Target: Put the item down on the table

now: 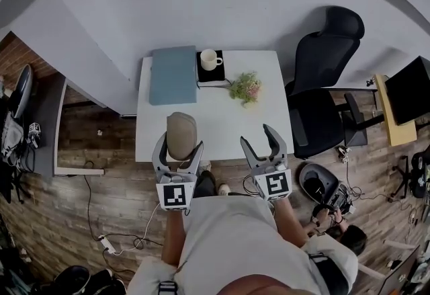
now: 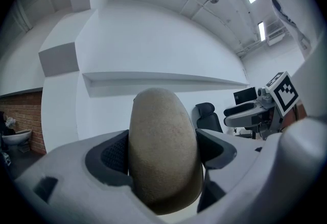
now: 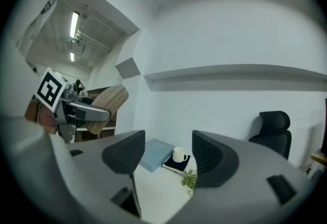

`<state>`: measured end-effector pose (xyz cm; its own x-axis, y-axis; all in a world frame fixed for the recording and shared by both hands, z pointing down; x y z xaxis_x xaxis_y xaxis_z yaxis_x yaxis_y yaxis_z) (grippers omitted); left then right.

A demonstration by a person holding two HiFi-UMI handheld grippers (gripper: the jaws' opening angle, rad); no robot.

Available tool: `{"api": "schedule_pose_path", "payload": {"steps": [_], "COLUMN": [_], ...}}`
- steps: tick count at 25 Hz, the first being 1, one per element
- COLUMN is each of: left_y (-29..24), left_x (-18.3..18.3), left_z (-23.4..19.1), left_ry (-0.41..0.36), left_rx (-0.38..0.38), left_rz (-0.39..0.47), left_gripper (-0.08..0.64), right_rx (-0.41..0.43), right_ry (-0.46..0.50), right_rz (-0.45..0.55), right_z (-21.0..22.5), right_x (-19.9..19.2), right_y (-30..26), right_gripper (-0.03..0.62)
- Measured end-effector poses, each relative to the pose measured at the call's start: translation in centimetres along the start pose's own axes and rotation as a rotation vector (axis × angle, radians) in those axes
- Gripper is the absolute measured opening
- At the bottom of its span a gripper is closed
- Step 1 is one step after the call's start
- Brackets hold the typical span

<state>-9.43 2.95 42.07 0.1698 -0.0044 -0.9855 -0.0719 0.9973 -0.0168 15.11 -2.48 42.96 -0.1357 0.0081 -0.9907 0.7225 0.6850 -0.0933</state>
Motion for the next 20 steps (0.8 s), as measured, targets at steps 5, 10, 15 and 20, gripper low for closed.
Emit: {"api": "schedule_pose_path", "payload": {"steps": [5, 10, 15, 20], "left_y": [-3.4, -7.1, -10.4, -13.1], "left_x": [-0.5, -1.3, -2.5, -4.2], "left_z": [-1.7, -3.8, -5.7, -7.3], "left_ry": [0.023, 0.047, -0.001, 0.011], "left_rx": [-0.029, -0.083, -0.166, -0.240], "left_rz": [-0.016, -0.046, -0.015, -0.046], "left_gripper": [0.399, 0.399, 0.400, 0.399], "right_rx": [-0.024, -0.061, -0.103, -0.143], "right_ry": [-0.003, -0.009, -0.020, -0.025], "right_rz": [-0.018, -0.052, -0.089, -0.138], "right_z": [1.1, 1.9, 2.1, 2.0], "right_x": [0.2, 0.0, -0.3, -0.9], "right_y": [-3.0, -6.6, -9.3, -11.8], "right_gripper": [0.275, 0.275, 0.273, 0.273]}}
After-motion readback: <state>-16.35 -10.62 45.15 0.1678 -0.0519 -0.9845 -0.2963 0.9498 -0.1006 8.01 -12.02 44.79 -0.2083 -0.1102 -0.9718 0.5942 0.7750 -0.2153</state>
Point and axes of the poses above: the fingertips, and each gripper's own axes: y backward along the fingers, z to its right, x out of its top, the point moved 8 cm from there along y, backward along the fingers, and after that the axes turned 7 degrees about x, right-handed, at the moved point
